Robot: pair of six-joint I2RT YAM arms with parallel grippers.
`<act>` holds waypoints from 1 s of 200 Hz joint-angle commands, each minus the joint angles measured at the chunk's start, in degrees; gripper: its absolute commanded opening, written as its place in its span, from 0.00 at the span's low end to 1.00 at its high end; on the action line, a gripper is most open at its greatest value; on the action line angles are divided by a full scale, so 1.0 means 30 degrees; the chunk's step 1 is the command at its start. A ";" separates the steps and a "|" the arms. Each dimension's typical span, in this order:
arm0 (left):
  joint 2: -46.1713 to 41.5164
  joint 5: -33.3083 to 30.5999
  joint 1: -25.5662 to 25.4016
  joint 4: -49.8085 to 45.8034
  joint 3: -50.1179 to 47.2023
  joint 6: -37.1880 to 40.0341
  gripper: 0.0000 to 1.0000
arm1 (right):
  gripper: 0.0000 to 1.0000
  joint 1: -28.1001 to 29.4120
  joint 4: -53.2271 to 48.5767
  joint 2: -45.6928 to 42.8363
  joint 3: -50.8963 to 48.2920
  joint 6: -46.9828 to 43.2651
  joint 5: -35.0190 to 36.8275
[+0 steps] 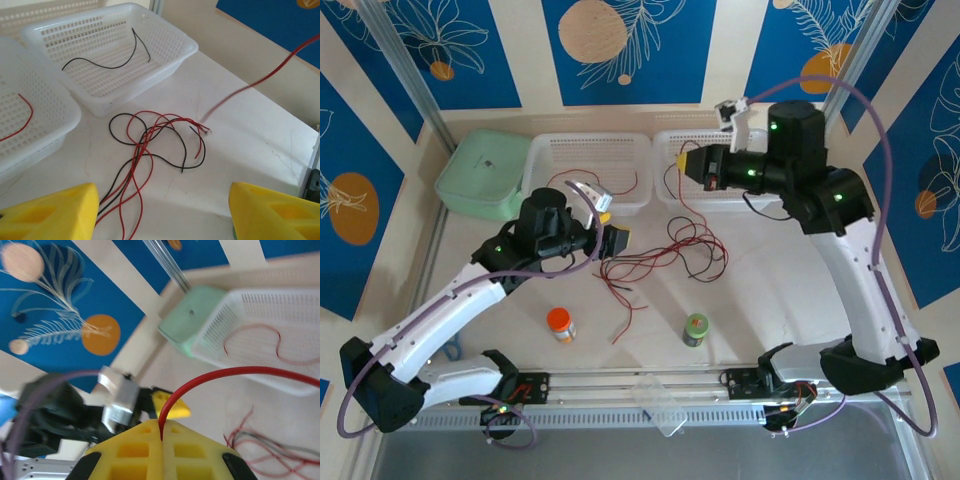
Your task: Untangle the cables
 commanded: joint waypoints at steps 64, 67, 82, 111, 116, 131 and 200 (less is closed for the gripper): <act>0.0474 -0.0850 -0.1149 0.0086 0.0544 0.0840 0.69 | 0.00 0.0057 0.0162 0.3392 0.8767 0.0578 -0.1273; 0.0416 -0.0982 -0.1184 0.0038 0.0544 0.0850 0.69 | 0.00 0.0057 0.0233 0.3584 0.9005 0.0601 -0.1344; 0.0115 -0.1942 -0.1282 -0.0500 0.0645 0.0852 0.69 | 0.00 0.0028 0.0403 0.4821 1.0235 0.0759 -0.1444; -0.0546 -0.4631 -0.1312 -0.2486 0.1074 0.0822 0.69 | 0.00 -0.0090 0.0566 0.7650 1.2556 0.0777 -0.1716; -0.0688 -0.5022 -0.1298 -0.2791 0.1118 0.0826 0.69 | 0.00 -0.0115 0.0685 0.8168 1.2860 0.0662 -0.1750; -0.1128 -0.5796 -0.1323 -0.3533 0.1163 0.0780 0.69 | 0.00 -0.0275 0.0968 0.9490 1.3516 0.0544 -0.1664; -0.2292 -0.5706 -0.1321 -0.4435 0.0606 0.0095 0.69 | 0.00 -0.0328 0.3092 1.5870 1.6247 -0.0610 -0.1551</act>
